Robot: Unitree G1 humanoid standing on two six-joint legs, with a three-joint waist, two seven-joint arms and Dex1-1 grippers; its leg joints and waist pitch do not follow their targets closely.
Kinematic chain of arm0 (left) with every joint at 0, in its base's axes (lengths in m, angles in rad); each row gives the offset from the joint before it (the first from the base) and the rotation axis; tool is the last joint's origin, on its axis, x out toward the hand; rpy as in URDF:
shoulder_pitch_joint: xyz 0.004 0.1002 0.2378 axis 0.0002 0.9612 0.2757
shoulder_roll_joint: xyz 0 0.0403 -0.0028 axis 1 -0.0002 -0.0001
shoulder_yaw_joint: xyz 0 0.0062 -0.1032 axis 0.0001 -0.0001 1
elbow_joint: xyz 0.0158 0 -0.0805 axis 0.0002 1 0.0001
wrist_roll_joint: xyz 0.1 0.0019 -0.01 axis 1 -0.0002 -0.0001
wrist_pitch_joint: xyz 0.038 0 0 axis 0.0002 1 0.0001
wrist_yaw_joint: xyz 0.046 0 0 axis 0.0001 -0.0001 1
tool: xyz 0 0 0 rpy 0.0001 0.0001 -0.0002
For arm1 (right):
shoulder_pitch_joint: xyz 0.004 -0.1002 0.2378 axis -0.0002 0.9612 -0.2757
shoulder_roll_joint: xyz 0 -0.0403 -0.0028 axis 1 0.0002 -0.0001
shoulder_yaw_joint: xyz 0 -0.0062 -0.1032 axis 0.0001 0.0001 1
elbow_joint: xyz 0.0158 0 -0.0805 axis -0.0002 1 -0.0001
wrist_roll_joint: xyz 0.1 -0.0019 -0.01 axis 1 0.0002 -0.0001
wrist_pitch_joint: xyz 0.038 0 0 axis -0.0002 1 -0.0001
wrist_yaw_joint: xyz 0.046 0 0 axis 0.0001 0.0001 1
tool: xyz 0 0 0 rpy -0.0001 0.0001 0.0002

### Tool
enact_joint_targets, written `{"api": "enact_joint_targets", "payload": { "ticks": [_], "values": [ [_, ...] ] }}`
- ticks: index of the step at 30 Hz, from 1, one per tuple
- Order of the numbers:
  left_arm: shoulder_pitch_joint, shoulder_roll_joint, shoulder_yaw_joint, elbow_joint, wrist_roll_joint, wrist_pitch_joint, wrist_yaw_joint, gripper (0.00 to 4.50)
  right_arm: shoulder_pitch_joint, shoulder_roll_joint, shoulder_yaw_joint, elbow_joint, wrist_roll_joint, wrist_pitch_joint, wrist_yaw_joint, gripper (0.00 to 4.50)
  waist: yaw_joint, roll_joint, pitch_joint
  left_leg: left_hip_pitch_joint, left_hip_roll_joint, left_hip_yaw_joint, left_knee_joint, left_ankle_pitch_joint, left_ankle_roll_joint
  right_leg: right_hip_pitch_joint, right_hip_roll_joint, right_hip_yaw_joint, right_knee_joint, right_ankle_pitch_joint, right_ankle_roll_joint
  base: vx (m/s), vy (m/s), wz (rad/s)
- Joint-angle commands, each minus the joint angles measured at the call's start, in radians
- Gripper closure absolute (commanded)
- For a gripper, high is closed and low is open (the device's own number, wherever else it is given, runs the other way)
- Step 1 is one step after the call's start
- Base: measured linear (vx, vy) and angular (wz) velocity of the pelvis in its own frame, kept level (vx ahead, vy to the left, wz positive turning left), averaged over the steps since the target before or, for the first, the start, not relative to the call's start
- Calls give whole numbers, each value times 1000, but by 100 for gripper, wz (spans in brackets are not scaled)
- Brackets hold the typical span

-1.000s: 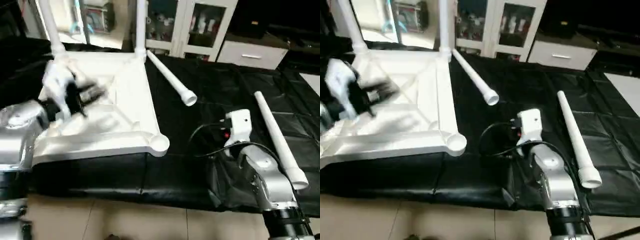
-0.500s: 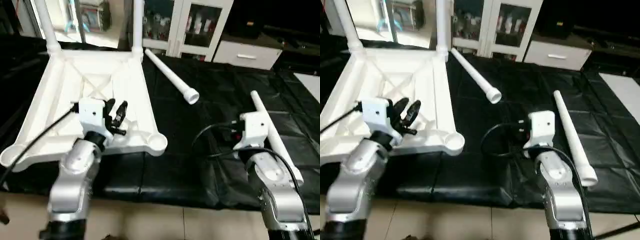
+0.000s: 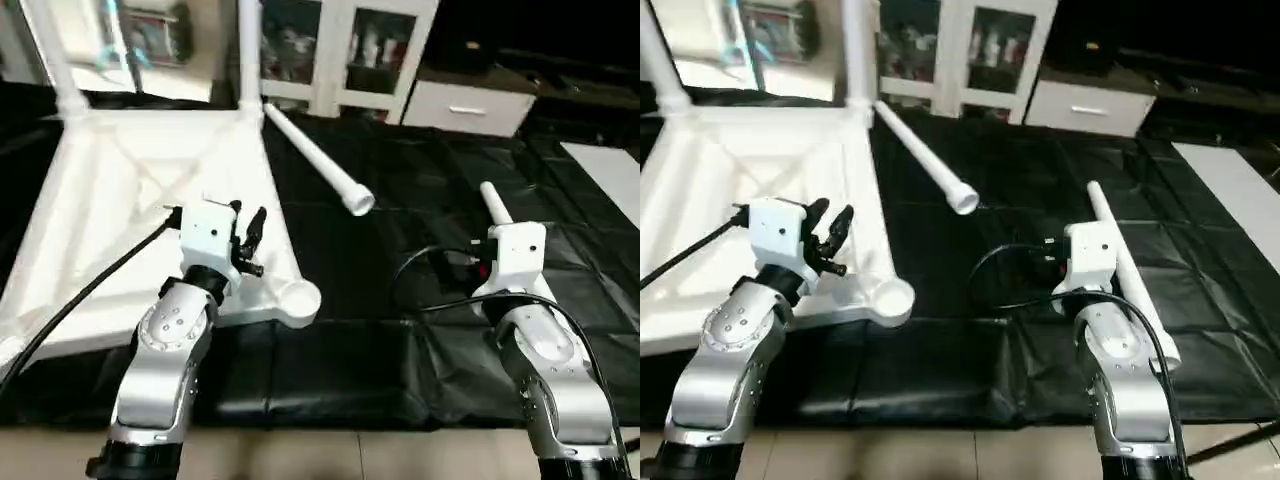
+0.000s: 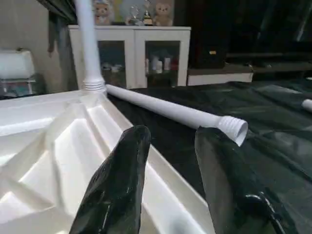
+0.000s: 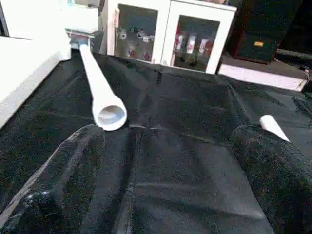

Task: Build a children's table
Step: Pick table leg

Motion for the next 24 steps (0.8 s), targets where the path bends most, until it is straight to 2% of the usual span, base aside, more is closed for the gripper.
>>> {"api": "enact_joint_targets", "payload": {
  "ticks": [1, 2, 3, 4, 5, 6, 7, 8, 9, 10, 11, 12, 13, 14, 15, 16, 17, 18, 19, 20, 21, 22, 23, 24],
  "values": [
    [-5, -2, -11, -15, 9, 2, 12, 266, -9, -12, -15, -12, 1, -1, -4, 0, 6, 16, -68, 9, 20, -7, -74, -258, 87, 51, -28, 28, -38, -166, -232, 101, -15, 0],
    [-5, 0, -9, -15, 8, 2, 13, 266, -10, -13, -13, -11, -1, 0, 0, 0, 18, 4, -71, -55, -5, -22, -58, -153, 164, 99, -41, 16, -38, -96, -227, 61, -8, 3],
    [-5, 1, -9, -15, 10, 3, 12, 266, -10, -15, -12, -11, -2, 0, 3, 0, 22, 18, -84, -58, -13, -23, -48, -89, 208, 116, -52, 9, -39, -61, -220, 66, 25, 29],
    [-5, 1, -8, -15, 12, 3, 12, 266, -11, -16, -10, -10, -3, 0, 5, 0, 28, 24, -82, -91, -29, -48, -24, 19, 332, 136, -73, -25, -50, -20, -186, 66, 25, 29],
    [-4, 1, -8, -15, 12, 3, 12, 266, -12, -18, -6, -8, -5, -1, 8, 0, 22, 34, -83, -85, -35, -71, -7, 127, 413, 134, -59, -54, -46, -12, -176, 108, 30, 57],
    [-3, 2, -8, -16, 12, 3, 12, 266, -13, -19, -3, -7, -7, -2, 11, 0, 19, 40, -78, -74, -38, -83, -5, 172, 443, 127, -44, -67, -44, -22, -173, 126, 5, 63],
    [-2, 3, -8, -17, 13, 2, 13, 266, -13, -21, 3, -6, -11, -5, 14, 0, 18, 50, -71, -50, -45, -109, -2, 248, 485, 125, -17, -92, -39, -62, -163, 126, 5, 63],
    [-1, 4, -9, -18, 15, 2, 14, 266, -13, -21, 5, -5, -12, -6, 15, 0, 7, 57, -72, 9, -41, -160, -5, 317, 546, 96, 19, -109, -8, -101, -142, 169, -27, 62],
    [0, 4, -8, -21, 15, 4, 14, 266, -14, -20, 5, -5, -11, -6, 15, 0, -2, 54, -74, 49, -38, -198, -3, 350, 594, 66, 40, -112, 16, -129, -123, 159, -52, 63],
    [1, 5, -9, -23, 15, 5, 16, 266, -15, -17, 3, -4, -6, -5, 16, 0, -18, 62, -67, 134, 2, -292, -7, 329, 697, -36, 48, -87, 95, -254, -80, 159, -52, 63],
    [4, 6, -8, -26, 16, 6, 18, 266, -16, -11, 1, -1, 3, -7, 18, 0, -23, 46, -65, 151, 50, -340, -17, 328, 711, -82, 17, -25, 137, -281, -32, 120, -81, 58],
    [4, 6, -8, -26, 16, 6, 18, 266, -16, -9, -1, -1, 6, -8, 18, 0, -22, 35, -59, 135, 46, -345, -21, 304, 686, -90, 2, 7, 141, -252, -17, 82, -101, 53],
    [6, 8, -7, -28, 17, 7, 20, 266, -18, -2, -8, 0, 19, -3, 17, 0, -7, 9, -45, 58, -40, -293, -21, 167, 517, -30, -29, 71, 48, -140, -8, 82, -101, 53],
    [7, 8, -7, -29, 18, 8, 22, 266, -19, 0, -11, 0, 25, 3, 16, 0, 30, -31, -29, 43, -101, -151, 41, -2, 325, 33, -66, 148, -33, -123, -48, 117, -105, 62],
    [9, 9, -7, -30, 18, 9, 22, 266, -20, -2, -11, 0, 26, 4, 18, 0, 45, -56, -27, -43, -137, -119, 94, -74, 303, 134, -85, 208, -61, -131, -79, 153, -66, 41],
    [9, 9, -7, -30, 18, 9, 22, 266, -20, -2, -11, 0, 26, 5, 18, 0, 65, -37, -37, -79, -114, -128, 131, -79, 260, 186, -134, 231, -61, -171, -95, 153, -66, 41],
    [10, 11, -7, -32, 19, 9, 23, 266, -21, -2, -11, 0, 30, 5, 23, 0, 78, -36, -22, -81, -81, -119, 133, -23, 126, 166, -107, 195, -66, -229, -159, 101, -17, 8],
    [10, 11, -7, -32, 19, 9, 23, 266, -21, -2, -11, 0, 30, 5, 23, 0, 81, -24, -22, -82, -72, -114, 113, 13, 109, 173, -96, 172, -68, -237, -197, 84, -8, 6],
    [11, 15, -6, -34, 19, 12, 25, 266, -22, 0, -13, 0, 40, 10, 27, 0, 89, 0, -32, -75, -47, -107, 60, 64, 110, 170, -70, 134, -71, -235, -247, 84, -8, 6],
    [12, 12, -1, -37, 11, 11, 25, 266, -23, 0, -14, 0, 45, 12, 31, 0, 79, 39, -36, -55, -9, -102, -11, 122, 115, 153, -38, 69, -61, -230, -240, 99, 48, 9],
    [14, 9, 4, -38, 0, 6, 20, 266, -23, -1, -14, 0, 46, 14, 32, 0, 75, 76, -50, -6, 25, -129, -47, 95, 123, 118, -2, 32, -24, -174, -184, 114, 88, 2],
    [15, 15, 2, -41, -5, 14, 8, 266, -25, 1, -19, 0, 53, 21, 32, 0, 29, 75, -56, 36, 66, -186, -51, 146, 211, 63, 34, 4, 60, -102, -145, 114, 88, 2],
    [17, 19, -1, -43, -6, 17, 0, 266, -27, 0, -21, 1, 54, 26, 31, 0, 14, 66, -96, 117, 112, -253, 4, 531, 404, -49, 8, 20, 135, -46, -22, 116, 57, -6],
    [22, 31, -9, -47, -7, 22, -19, 266, -32, -2, -24, 5, 55, 35, 28, 0, 20, 61, -98, 109, 106, -258, 22, 783, 430, -64, -4, 35, 130, 7, 20, 0, 0, 0]
  ]
}}
